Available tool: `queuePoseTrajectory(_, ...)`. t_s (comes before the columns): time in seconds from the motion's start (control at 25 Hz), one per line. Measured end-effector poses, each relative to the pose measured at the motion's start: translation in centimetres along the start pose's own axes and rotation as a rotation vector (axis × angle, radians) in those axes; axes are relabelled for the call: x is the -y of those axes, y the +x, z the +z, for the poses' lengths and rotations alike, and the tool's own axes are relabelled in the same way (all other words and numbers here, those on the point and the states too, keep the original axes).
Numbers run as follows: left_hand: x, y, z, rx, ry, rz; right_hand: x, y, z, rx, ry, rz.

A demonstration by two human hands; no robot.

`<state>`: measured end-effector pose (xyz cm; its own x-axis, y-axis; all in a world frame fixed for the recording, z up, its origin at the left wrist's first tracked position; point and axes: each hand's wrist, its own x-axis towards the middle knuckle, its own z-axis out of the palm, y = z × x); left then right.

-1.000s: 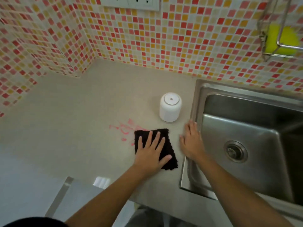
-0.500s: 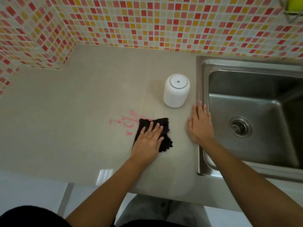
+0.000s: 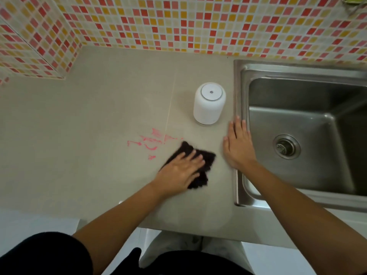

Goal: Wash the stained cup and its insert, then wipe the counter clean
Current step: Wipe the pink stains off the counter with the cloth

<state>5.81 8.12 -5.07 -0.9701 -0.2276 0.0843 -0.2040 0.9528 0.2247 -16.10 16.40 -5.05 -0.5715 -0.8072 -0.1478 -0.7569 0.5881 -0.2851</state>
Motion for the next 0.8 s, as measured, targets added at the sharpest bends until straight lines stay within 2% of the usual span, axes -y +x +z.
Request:
queuePoseTrajectory(0.08, 1.1, -3.9, -0.6, 0.044, -0.013, 0.237, 0.0, 0.1, 0.1, -0.006, -0.01, 0.001)
queuePoseTrajectory(0.12, 3.0, -5.0, -1.2, 0.023, -0.014, 0.281, 0.0, 0.1, 0.1, -0.009, -0.01, -0.001)
queuePoseTrajectory(0.16, 4.6, -5.1, -1.7, 0.006, -0.015, 0.245, 0.0, 0.1, 0.2, -0.009, -0.005, -0.002)
queuePoseTrajectory(0.24, 6.0, -2.0, -2.2, -0.007, -0.017, 0.063, -0.2, 0.1, 0.2, -0.012, -0.002, -0.004)
queuePoseTrajectory(0.32, 3.3, 2.0, -0.9, -0.062, 0.0, -0.012, -0.2, 0.1, 0.2, -0.018, -0.006, -0.012)
queuePoseTrajectory(0.36, 1.2, 2.6, -0.2, -0.066, -0.013, 0.039, -0.1, 0.1, 0.2, -0.021, -0.003, -0.013)
queuePoseTrajectory(0.44, -1.1, -0.2, 0.2, 0.039, -0.07, 0.261, -0.1, 0.1, 0.2, -0.019, 0.004, -0.011)
queuePoseTrajectory(0.52, 1.5, -3.5, -1.0, 0.084, -0.065, 0.439, -0.1, 0.1, 0.1, -0.018, 0.009, -0.004)
queuePoseTrajectory(0.56, 3.3, -3.9, -1.5, 0.08, -0.049, 0.451, 0.0, 0.1, 0.1, -0.02, 0.011, -0.003)
queuePoseTrajectory(0.64, 5.5, -2.0, -2.1, 0.08, -0.034, 0.307, 0.0, 0.1, 0.0, -0.019, 0.01, -0.006)
queuePoseTrajectory(0.72, 3.9, 1.2, -1.3, 0.032, -0.03, 0.13, 0.0, 0.1, 0.0, -0.012, 0.001, -0.014)
queuePoseTrajectory(0.8, -0.3, 1.6, -0.2, 0.051, -0.096, 0.125, -0.1, 0.1, -0.1, -0.008, -0.004, -0.016)
